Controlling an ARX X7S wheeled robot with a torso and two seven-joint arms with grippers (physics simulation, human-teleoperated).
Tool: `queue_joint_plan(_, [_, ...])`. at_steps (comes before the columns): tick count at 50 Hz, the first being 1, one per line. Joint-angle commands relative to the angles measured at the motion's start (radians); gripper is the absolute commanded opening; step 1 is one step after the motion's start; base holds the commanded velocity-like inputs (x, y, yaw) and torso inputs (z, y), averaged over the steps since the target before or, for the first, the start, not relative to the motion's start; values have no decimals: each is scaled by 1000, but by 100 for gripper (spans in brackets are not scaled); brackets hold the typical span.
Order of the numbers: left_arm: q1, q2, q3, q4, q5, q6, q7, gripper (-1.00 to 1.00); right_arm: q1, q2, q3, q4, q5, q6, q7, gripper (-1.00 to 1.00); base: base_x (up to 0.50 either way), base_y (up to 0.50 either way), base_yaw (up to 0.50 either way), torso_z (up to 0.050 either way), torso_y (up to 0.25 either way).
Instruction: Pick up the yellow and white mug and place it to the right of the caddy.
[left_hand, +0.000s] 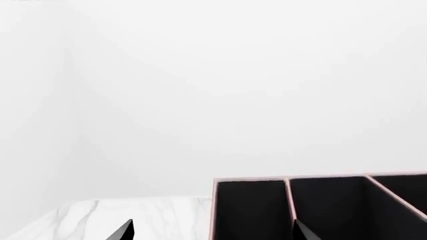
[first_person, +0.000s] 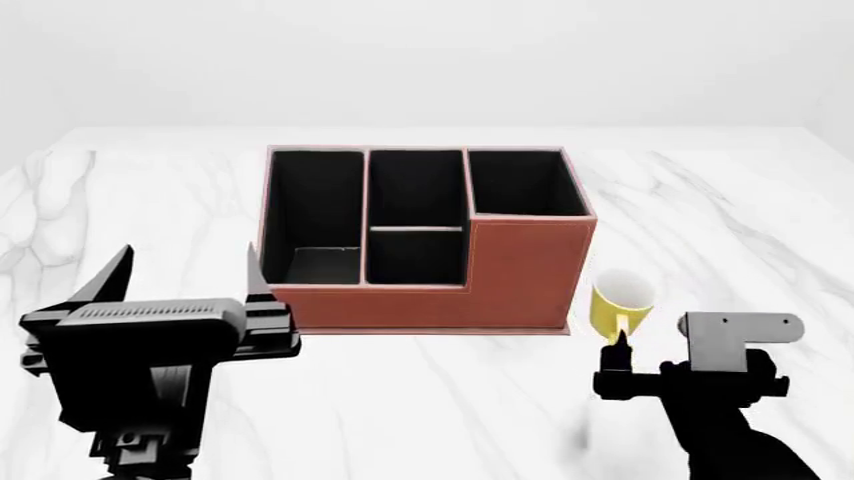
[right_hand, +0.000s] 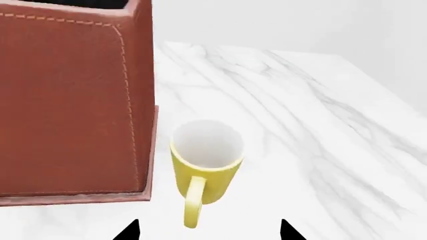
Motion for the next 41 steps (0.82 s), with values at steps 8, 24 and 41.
queue_joint_plan(8, [12, -9, 4, 25, -2, 2, -12, 100, -128, 28, 85, -510, 59, 198, 77, 100, 0, 0, 0, 0, 0])
queue_joint_plan(24, [38, -20, 0, 68, -4, 5, -28, 100, -189, 45, 160, -794, 84, 314, 134, 100, 0, 0, 0, 0, 0])
queue_joint_plan(41, [34, -23, 15, 60, -4, 17, -36, 100, -226, 327, 61, -806, 462, 153, 582, 100, 0, 0, 0, 0, 0])
